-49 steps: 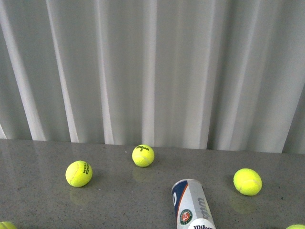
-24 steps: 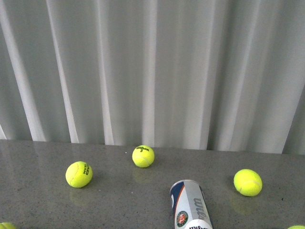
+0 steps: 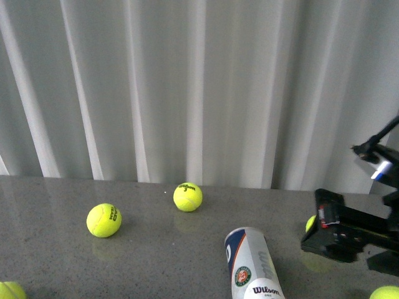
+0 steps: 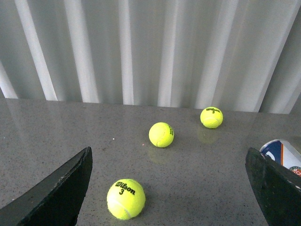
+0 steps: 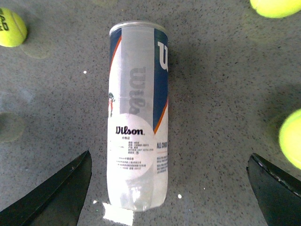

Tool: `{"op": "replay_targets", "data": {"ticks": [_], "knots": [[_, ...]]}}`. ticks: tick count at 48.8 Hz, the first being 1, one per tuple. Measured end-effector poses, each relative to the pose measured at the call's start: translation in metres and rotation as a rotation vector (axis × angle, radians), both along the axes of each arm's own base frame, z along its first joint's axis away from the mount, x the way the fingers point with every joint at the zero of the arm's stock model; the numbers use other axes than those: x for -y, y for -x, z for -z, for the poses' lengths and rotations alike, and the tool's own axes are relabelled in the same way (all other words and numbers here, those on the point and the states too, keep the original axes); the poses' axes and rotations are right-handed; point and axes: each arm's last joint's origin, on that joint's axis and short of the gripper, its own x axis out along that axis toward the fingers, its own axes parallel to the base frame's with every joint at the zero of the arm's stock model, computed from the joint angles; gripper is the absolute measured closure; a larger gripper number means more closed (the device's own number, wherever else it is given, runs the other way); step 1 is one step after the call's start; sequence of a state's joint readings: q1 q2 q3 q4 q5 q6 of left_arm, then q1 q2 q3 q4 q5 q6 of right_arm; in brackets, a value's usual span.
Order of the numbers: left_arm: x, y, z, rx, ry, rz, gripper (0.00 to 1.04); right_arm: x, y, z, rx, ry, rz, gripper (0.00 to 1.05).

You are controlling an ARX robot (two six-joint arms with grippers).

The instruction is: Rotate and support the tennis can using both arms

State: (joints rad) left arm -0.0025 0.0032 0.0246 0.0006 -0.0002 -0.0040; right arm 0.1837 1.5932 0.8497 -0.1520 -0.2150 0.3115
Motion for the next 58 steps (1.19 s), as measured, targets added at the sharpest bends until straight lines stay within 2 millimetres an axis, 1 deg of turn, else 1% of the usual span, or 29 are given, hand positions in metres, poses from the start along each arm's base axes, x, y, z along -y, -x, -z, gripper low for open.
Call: {"op": "replay_targets", "data": {"ticks": [2,6,17,26,37,43,51,53,58], "knots": [[0.0,0.0,0.0,0.0,0.0,0.0,0.07,-0.006,-0.011,0.008,-0.026,0.009,-0.009,0.07],[0.0,0.0,0.0,0.0,0.0,0.0,0.07,-0.016,-0.025,0.02,-0.062,0.023,-0.02,0.07],[0.0,0.0,0.0,0.0,0.0,0.0,0.07,-0.04,-0.042,0.035,-0.091,0.02,-0.08,0.07],[0.0,0.0,0.0,0.0,0.0,0.0,0.07,-0.049,-0.051,0.048,-0.118,0.032,-0.091,0.07],[0.0,0.0,0.0,0.0,0.0,0.0,0.07,-0.059,-0.064,0.073,-0.161,0.062,-0.091,0.07],[0.0,0.0,0.0,0.0,0.0,0.0,0.07,-0.064,-0.075,0.088,-0.18,0.074,-0.088,0.07],[0.0,0.0,0.0,0.0,0.0,0.0,0.07,-0.072,-0.083,0.1,-0.192,0.075,-0.105,0.07],[0.0,0.0,0.0,0.0,0.0,0.0,0.07,-0.073,-0.083,0.1,-0.194,0.075,-0.108,0.08],[0.0,0.0,0.0,0.0,0.0,0.0,0.07,-0.078,-0.082,0.101,-0.192,0.074,-0.131,0.22]]}}
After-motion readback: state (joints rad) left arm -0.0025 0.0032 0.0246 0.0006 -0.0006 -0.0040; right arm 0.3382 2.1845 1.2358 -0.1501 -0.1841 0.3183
